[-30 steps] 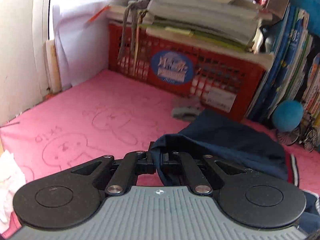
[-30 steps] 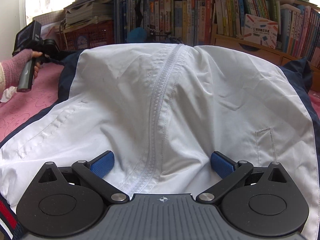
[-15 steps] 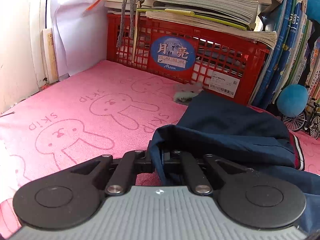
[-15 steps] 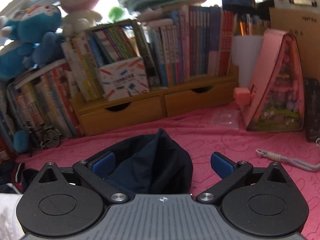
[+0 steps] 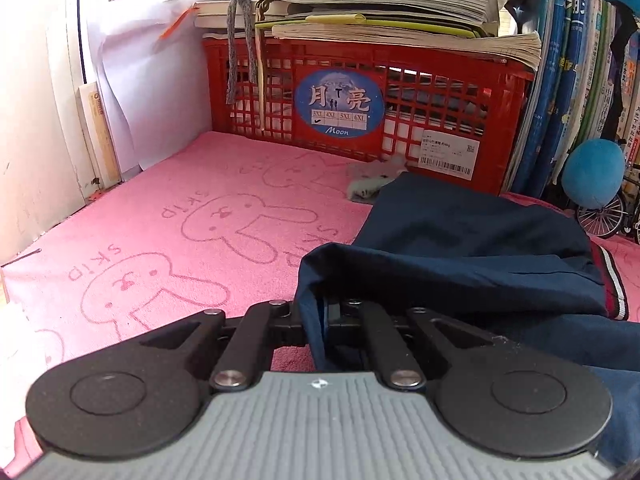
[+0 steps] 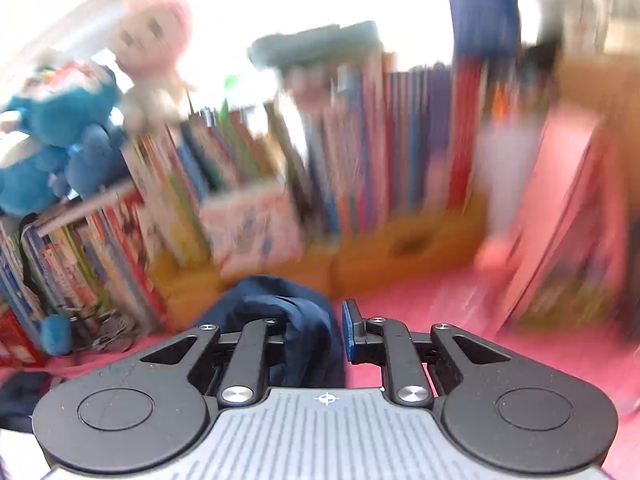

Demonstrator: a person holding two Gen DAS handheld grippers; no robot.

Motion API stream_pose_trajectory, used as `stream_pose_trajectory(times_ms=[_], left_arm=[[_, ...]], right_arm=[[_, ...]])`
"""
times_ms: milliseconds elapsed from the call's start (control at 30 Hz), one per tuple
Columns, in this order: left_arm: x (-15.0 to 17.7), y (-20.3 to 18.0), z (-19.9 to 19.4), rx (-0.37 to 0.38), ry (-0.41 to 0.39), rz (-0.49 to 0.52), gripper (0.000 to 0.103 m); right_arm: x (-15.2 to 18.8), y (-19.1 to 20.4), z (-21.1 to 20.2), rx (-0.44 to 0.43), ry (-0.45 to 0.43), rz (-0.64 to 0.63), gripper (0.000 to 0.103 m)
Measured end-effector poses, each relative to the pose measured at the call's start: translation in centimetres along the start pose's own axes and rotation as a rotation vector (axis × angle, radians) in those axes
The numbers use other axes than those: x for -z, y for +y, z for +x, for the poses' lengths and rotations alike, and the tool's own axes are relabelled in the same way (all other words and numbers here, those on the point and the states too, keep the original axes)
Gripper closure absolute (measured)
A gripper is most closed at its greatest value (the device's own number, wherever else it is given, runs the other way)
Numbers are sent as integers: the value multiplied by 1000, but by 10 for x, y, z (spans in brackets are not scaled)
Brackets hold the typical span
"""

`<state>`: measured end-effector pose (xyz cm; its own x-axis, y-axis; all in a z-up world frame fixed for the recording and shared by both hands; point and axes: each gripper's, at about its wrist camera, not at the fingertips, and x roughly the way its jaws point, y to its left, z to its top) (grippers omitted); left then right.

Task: Fold clothes

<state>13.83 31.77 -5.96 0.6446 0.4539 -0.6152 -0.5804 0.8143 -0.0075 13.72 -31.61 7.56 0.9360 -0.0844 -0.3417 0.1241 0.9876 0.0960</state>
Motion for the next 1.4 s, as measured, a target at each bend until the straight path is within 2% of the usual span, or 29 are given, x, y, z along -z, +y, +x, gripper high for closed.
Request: stream_pose_trajectory(times_ms=[33,100,167,300,400,433,533,600,767,833,933,1033,1067,1167,1400], left_arm=[[0,0,0,3,0,-2,95],[0,-1,-1,7,-1,1,91],[0,-3,-1,6,-1,14,88],[0,-7,-1,-3,-2,30,88],[1,-7,-2,-5,-2,28,88],[1,-7,-1,-4,-2,29,88],[0,-6,-1,0,-2,28,88],[1,-5,-1,1,-3,27,88],[1,-7,-1,-6,-3,38,88],[1,-8,-1,-7,-4,40,88],[1,-8,-2,-6,-4,37,88],[1,-7,-2,-2,-4,31,88],[0,-7,-2,1,-4,28,88],[0,-5,-2,8,-4,21,88],[0,-5,-2,9,-4,23,88]], right_arm=[[5,-9,-13,31,-32,-22,82],[21,-36,-26,72,7,-22,77],[44,-55,-23,122,101,-46,68],[97,-65,-8,178,310,-75,68],[123,-61,-11,169,389,-109,65],[122,-59,-17,174,394,-131,64],[108,-54,-37,200,391,-207,47],[99,-51,-51,217,389,-258,29],[49,-31,-79,204,312,-381,24],[41,-16,-82,230,263,-499,17],[42,4,-80,314,203,-733,0],[59,-5,-70,272,283,-808,0],[61,-19,-67,217,327,-707,0],[62,-77,-56,8,464,-267,2],[68,-129,-80,-335,454,144,1]])
